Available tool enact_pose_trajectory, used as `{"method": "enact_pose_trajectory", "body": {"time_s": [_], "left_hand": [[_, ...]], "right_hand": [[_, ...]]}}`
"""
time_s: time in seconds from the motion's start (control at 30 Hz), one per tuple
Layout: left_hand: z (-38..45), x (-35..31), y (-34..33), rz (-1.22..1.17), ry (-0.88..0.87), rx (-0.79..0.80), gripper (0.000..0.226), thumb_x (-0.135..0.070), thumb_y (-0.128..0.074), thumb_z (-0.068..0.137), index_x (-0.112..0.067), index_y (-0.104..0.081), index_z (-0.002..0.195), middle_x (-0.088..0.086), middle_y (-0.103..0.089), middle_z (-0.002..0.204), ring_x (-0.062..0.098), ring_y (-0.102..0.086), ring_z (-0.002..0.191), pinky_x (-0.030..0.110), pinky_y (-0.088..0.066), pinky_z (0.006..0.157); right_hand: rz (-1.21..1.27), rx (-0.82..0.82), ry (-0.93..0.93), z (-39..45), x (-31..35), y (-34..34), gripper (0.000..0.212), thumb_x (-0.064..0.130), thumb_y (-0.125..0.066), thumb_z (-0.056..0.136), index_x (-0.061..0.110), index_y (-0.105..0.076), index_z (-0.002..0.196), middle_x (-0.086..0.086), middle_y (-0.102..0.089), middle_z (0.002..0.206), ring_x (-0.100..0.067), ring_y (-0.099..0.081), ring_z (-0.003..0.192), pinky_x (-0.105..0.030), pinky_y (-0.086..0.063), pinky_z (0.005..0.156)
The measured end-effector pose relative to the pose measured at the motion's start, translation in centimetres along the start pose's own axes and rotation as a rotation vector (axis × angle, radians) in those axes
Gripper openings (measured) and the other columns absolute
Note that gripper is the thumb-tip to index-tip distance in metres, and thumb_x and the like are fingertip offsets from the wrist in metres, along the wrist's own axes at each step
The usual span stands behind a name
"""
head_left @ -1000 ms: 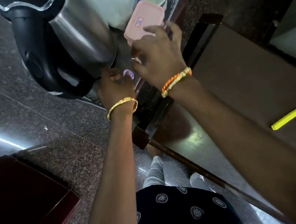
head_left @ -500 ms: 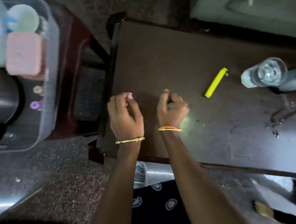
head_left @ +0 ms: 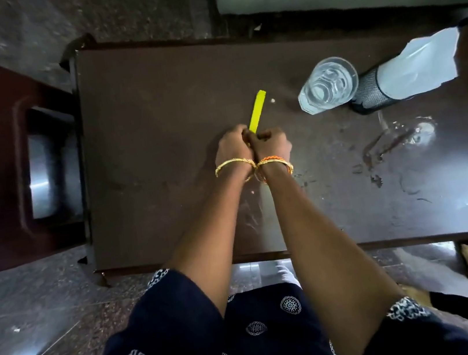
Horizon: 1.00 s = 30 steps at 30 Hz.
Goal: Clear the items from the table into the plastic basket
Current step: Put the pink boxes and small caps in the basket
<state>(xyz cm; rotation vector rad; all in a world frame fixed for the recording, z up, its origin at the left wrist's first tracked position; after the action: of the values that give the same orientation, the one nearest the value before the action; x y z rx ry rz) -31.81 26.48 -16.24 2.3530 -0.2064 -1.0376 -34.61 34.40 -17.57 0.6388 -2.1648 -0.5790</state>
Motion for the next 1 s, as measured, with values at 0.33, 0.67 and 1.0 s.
{"method": "enact_pose_trajectory", "body": {"time_s": [0.33,0.67,1.0], "left_hand": [[0.0,1.4,-0.9,-0.367,0.258,0.035,0.027,-0.008,-0.049,0.084,-0.018,-0.067,0.102,0.01,-0.07,0.104,0.026,-0.065,0.095,0.034,-0.054,0.081],[-7.4,11.8,7.8,-0.682,0.418,-0.443,0.015,-0.022,-0.054,0.091,-0.01,-0.062,0.096,-0.002,-0.064,0.076,0.006,-0.054,0.048,0.016,-0.041,0.043],[-16.3,20.7,21.5,-0.858,0.304,-1.035,0.026,-0.013,-0.051,0.091,-0.026,-0.057,0.07,-0.001,-0.058,0.059,0.0,-0.045,0.037,0.013,-0.036,0.04]], "right_hand": [[-0.006,-0.029,0.122,-0.7,-1.8,0.1,0.015,0.021,-0.067,0.079,0.01,-0.067,0.089,-0.014,-0.068,0.096,-0.029,-0.062,0.089,-0.027,-0.041,0.071],[0.028,0.104,0.356,-9.1,-5.8,-2.7,0.012,0.023,-0.071,0.081,0.016,-0.07,0.091,-0.004,-0.073,0.086,-0.015,-0.065,0.075,-0.02,-0.048,0.069],[0.017,0.496,0.922,-21.2,6.6,-13.5,0.014,0.005,-0.069,0.081,0.004,-0.07,0.094,-0.007,-0.069,0.091,-0.018,-0.063,0.081,-0.029,-0.052,0.078]]}}
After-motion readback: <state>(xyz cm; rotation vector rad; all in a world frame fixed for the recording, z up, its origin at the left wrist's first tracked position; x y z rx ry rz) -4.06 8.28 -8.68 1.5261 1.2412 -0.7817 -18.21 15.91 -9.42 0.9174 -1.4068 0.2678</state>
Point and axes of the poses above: each hand's wrist, its own z-axis towards the middle knuckle, its own y-axis out of the back of the hand, x = y × z, the point moved 2 cm from there along z, towards the middle knuckle
